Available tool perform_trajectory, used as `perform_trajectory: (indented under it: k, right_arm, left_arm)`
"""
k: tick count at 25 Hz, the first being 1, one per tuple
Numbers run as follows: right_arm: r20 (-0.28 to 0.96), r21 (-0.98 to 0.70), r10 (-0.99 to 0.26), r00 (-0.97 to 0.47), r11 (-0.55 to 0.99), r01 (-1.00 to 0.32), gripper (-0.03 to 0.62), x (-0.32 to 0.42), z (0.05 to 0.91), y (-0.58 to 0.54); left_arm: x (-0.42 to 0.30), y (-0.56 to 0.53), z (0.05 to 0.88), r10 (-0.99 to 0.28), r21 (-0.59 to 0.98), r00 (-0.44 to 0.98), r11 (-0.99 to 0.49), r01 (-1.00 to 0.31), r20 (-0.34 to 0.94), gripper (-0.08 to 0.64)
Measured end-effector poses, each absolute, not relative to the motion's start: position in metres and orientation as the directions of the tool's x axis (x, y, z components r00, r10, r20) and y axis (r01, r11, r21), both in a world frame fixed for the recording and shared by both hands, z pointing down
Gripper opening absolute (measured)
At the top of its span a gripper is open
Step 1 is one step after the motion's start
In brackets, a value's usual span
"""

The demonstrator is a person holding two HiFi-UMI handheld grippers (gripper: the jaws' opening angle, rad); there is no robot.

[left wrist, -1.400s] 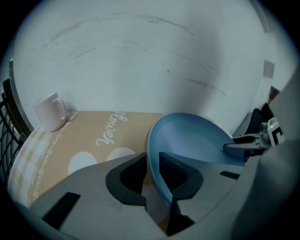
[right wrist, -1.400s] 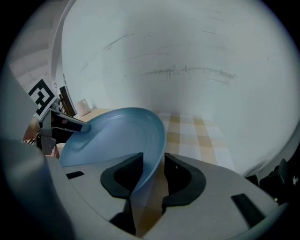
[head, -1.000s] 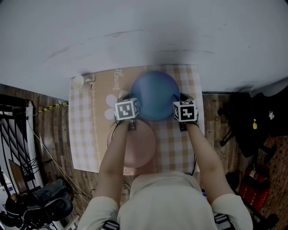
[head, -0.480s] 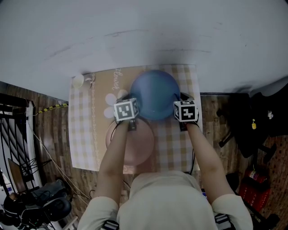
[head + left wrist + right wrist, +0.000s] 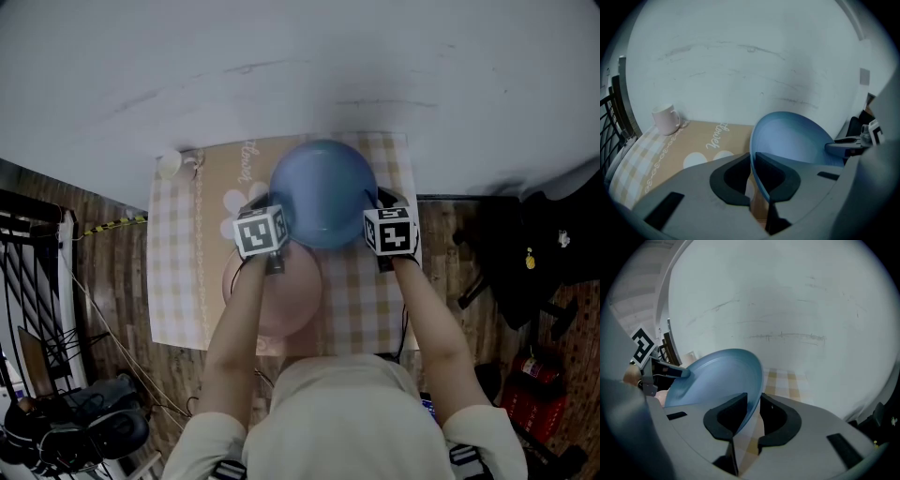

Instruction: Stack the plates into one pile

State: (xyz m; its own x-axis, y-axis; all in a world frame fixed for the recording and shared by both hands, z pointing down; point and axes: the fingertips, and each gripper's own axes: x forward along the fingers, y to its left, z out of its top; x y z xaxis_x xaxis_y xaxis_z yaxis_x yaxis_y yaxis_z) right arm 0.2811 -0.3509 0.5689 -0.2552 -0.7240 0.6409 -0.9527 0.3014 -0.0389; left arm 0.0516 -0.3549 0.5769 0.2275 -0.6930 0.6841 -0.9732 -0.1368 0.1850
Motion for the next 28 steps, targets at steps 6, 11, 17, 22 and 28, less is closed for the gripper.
perform_trajectory:
  k: [6,11,17,22,28]
  right_arm:
    - [0.622,-0.028,-0.738,-0.261,0.313,-0.949,0.077,0.270,0.551,-0.334]
    - [0.612,-0.017,-0.746,-0.263,0.321,-0.947,0.077,0.255,0.539,-0.315]
    - [0.610,-0.003,-0.749,-0.261,0.327,-0.945,0.077,0.232,0.533,-0.286]
    - [0.612,0.005,-0.745,-0.266,0.340,-0.940,0.077,0.210,0.529,-0.260]
    - [0.617,0.004,-0.737,-0.277,0.355,-0.935,0.077,0.186,0.529,-0.229]
  left_arm:
    - [0.040,-0.336,0.560,-0.716,0.193,0.231,-0.137,-0.972,0.658,0.032]
    - [0.025,-0.316,0.549,-0.728,0.198,0.233,-0.136,-0.971,0.644,0.032]
    - [0.003,-0.285,0.544,-0.730,0.207,0.240,-0.137,-0.969,0.640,0.032]
    - [-0.019,-0.256,0.543,-0.730,0.216,0.237,-0.125,-0.968,0.641,0.032]
    - [-0.044,-0.224,0.542,-0.732,0.222,0.234,-0.116,-0.968,0.640,0.031]
